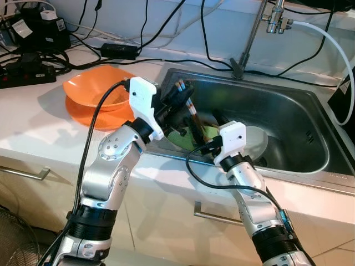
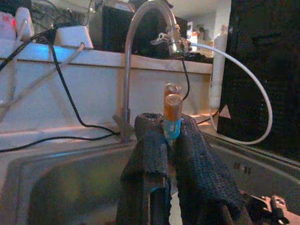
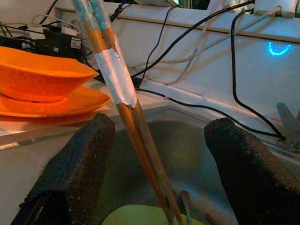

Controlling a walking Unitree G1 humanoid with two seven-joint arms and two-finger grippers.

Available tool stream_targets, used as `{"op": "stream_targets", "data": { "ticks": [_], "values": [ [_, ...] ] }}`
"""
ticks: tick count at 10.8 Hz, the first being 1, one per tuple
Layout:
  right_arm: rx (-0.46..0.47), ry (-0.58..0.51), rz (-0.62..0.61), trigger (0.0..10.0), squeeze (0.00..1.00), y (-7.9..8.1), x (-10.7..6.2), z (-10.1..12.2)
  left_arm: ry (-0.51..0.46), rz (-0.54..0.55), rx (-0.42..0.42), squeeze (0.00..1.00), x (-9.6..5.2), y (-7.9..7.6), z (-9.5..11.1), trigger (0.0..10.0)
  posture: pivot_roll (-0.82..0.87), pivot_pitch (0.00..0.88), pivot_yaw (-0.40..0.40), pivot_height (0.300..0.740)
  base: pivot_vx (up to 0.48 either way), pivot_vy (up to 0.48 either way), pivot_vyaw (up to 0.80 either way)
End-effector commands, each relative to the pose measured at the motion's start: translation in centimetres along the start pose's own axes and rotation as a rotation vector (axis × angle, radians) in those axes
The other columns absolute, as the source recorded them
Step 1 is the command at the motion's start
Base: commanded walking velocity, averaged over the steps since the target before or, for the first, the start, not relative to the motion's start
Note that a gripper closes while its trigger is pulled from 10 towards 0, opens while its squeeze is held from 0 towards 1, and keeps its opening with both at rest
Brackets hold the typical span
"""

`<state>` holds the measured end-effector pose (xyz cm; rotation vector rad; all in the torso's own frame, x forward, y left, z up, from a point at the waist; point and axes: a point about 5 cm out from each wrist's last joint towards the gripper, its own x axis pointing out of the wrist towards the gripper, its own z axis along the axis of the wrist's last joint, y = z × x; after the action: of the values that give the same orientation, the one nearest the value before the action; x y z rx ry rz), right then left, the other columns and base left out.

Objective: Kitchen organization

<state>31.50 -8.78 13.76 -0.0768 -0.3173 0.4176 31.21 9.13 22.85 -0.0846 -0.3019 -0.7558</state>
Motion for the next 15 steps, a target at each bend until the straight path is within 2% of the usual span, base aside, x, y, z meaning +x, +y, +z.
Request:
{"op": "stream_targets", "data": {
  "ticks": [1,4,10,14,15],
  "values": [
    [-0.008,-0.018,-0.009,10.0,0.00,-0.2,0.1,0.4,-0.003,-0.049,-0.005,0.00,0.2,-0.7,0.3,10.0,0.24,0.028,-0.061,0.740,0.000,0.000,0.00],
    [-0.007,-0.020,-0.010,10.0,0.00,0.0,0.1,0.4,0.010,-0.099,-0.031,0.00,0.3,-1.4,0.2,10.0,0.23,0.028,-0.061,0.740,0.000,0.000,0.00],
    [0.011,-0.068,-0.023,10.0,0.00,-0.2,0.9,1.7,0.068,-0.118,-0.024,0.00,0.1,-1.8,-0.8,10.0,0.23,0.028,-0.061,0.740,0.000,0.000,0.00],
    [0.030,-0.091,-0.018,1.2,0.00,-0.1,1.2,2.5,0.073,-0.114,-0.022,0.00,0.0,-1.8,-1.0,10.0,0.23,0.029,-0.060,0.740,0.000,0.000,0.00],
    [0.033,-0.090,-0.015,0.0,0.00,-0.1,1.2,2.5,0.073,-0.113,-0.021,0.00,0.0,-1.7,-1.0,10.0,0.23,0.029,-0.060,0.740,0.000,0.000,0.00]
  ]
}}
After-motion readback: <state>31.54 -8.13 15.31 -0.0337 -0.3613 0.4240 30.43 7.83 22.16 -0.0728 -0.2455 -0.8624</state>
